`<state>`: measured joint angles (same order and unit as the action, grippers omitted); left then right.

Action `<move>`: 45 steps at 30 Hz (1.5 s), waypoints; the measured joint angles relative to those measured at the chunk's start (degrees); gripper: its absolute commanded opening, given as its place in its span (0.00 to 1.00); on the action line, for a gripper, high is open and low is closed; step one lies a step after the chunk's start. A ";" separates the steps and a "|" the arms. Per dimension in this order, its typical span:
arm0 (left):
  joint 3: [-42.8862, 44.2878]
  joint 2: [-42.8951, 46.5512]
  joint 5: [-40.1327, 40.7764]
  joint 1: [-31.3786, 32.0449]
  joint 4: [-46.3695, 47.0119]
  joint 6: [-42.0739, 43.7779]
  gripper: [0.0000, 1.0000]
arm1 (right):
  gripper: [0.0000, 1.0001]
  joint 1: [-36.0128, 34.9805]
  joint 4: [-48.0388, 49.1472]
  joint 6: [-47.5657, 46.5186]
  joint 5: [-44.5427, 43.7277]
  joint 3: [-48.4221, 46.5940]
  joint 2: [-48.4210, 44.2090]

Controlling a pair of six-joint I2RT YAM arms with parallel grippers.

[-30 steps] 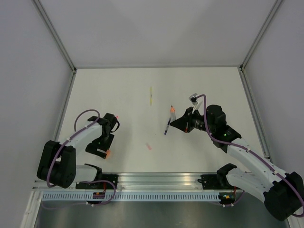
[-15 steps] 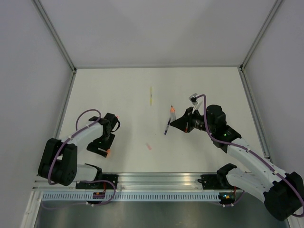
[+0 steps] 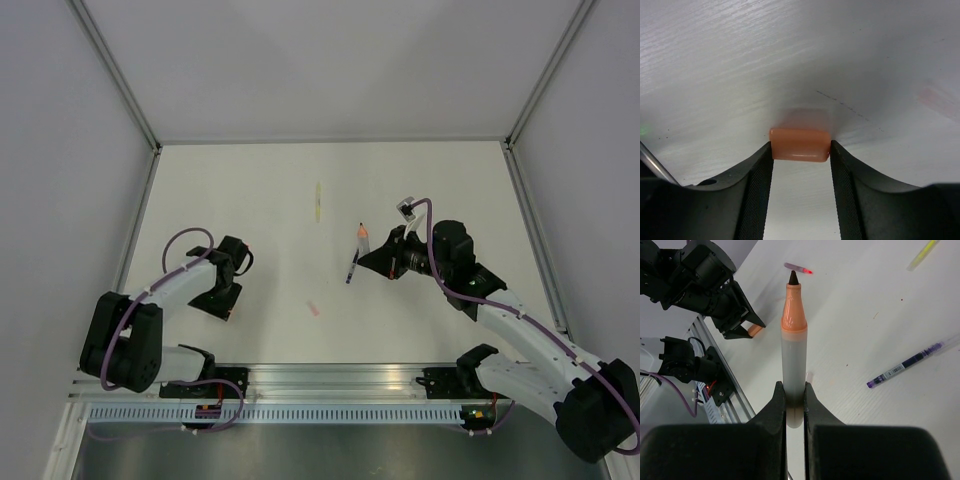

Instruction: Insert the pens into the pen caps

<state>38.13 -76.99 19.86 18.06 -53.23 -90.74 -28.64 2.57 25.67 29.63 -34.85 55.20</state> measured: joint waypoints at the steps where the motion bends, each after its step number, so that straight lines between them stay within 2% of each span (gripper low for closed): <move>1: 0.00 -0.11 0.00 0.00 0.52 0.42 0.52 | 0.00 0.00 0.00 0.00 -0.02 0.00 0.04; 5: 0.26 -0.70 0.02 0.07 1.09 2.08 0.40 | 0.00 0.00 0.00 0.00 -0.02 0.00 0.04; 8: 1.33 -1.79 0.17 1.27 1.31 3.23 0.38 | 0.00 0.00 0.00 0.00 -0.02 0.00 0.04; 15: 8.20 -9.40 0.63 8.48 -0.44 3.43 0.37 | 0.00 0.00 0.00 -0.02 -0.04 0.00 0.04; 17: 10.73 -11.98 0.59 10.34 -1.40 3.43 0.43 | 0.00 0.00 0.00 -0.02 -0.07 0.00 0.04; 19: 13.16 -14.34 0.52 11.87 -2.29 3.43 0.57 | 0.00 0.00 0.00 -0.04 -0.07 0.00 0.04; 22: 15.52 -16.22 0.39 12.96 -3.04 3.87 0.70 | 0.00 0.00 -0.02 -0.07 -0.13 0.00 0.04; 26: 16.72 -16.39 -0.07 13.29 -3.19 7.19 0.82 | 0.00 0.00 -0.07 -0.28 -0.26 0.00 0.02; 30: 17.68 -16.15 -1.16 13.31 -2.64 15.50 0.87 | 0.00 0.00 -0.35 -0.55 -1.07 0.00 -0.13; 31: 17.92 -15.63 -1.49 13.31 -1.79 18.99 0.94 | 0.00 0.00 -0.42 -0.63 -1.22 0.00 -0.17; 37: 18.38 -4.52 -2.89 13.53 4.24 45.59 0.97 | 0.00 0.00 -0.46 -0.85 -1.62 0.00 -0.24; 41: 19.43 2.51 -6.62 12.83 7.34 62.01 0.93 | 0.00 0.00 -0.46 -1.07 -1.75 0.00 -0.24; 45: 22.69 0.44 -13.07 10.19 8.28 74.07 0.87 | 0.00 0.00 -0.46 -1.09 -2.12 0.00 -0.28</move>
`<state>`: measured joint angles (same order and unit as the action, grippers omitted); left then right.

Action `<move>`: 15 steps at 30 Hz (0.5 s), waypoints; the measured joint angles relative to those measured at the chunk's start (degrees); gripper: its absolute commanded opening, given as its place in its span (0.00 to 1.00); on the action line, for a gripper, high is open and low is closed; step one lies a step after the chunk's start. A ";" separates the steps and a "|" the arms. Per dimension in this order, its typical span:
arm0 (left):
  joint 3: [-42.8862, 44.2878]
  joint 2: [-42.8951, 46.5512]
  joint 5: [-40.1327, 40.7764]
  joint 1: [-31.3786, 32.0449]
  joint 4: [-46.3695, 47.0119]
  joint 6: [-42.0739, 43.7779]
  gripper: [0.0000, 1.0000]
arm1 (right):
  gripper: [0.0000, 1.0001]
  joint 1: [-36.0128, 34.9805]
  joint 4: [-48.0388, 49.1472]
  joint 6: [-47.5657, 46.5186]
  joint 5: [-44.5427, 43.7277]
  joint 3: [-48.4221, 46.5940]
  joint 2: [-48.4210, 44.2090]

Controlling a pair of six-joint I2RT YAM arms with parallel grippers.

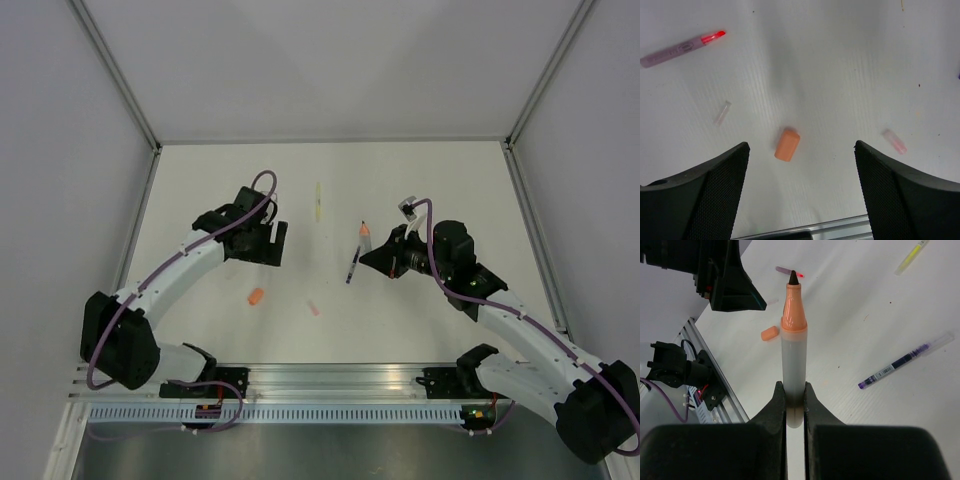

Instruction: Insert the pens into the pen caps

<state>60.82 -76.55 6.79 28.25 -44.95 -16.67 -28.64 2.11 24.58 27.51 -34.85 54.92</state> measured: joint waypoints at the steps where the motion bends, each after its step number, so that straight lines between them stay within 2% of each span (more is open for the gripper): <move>1: 0.79 -1.60 -1.11 -0.42 -0.11 2.25 0.86 | 0.00 0.00 0.00 0.00 -0.02 0.00 -0.11; 7: 1.36 -13.86 -5.84 -0.59 -2.86 12.26 0.77 | 0.00 0.00 -0.02 0.00 -0.28 0.00 -0.81; 15: -0.92 -17.14 -7.56 -1.38 -2.97 17.66 0.74 | 0.00 0.00 -0.68 -0.48 -0.61 0.00 -2.84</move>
<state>59.90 -93.69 -0.78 26.87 -47.92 0.99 -28.64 1.43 24.10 26.89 -34.85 52.07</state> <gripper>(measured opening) 0.750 0.078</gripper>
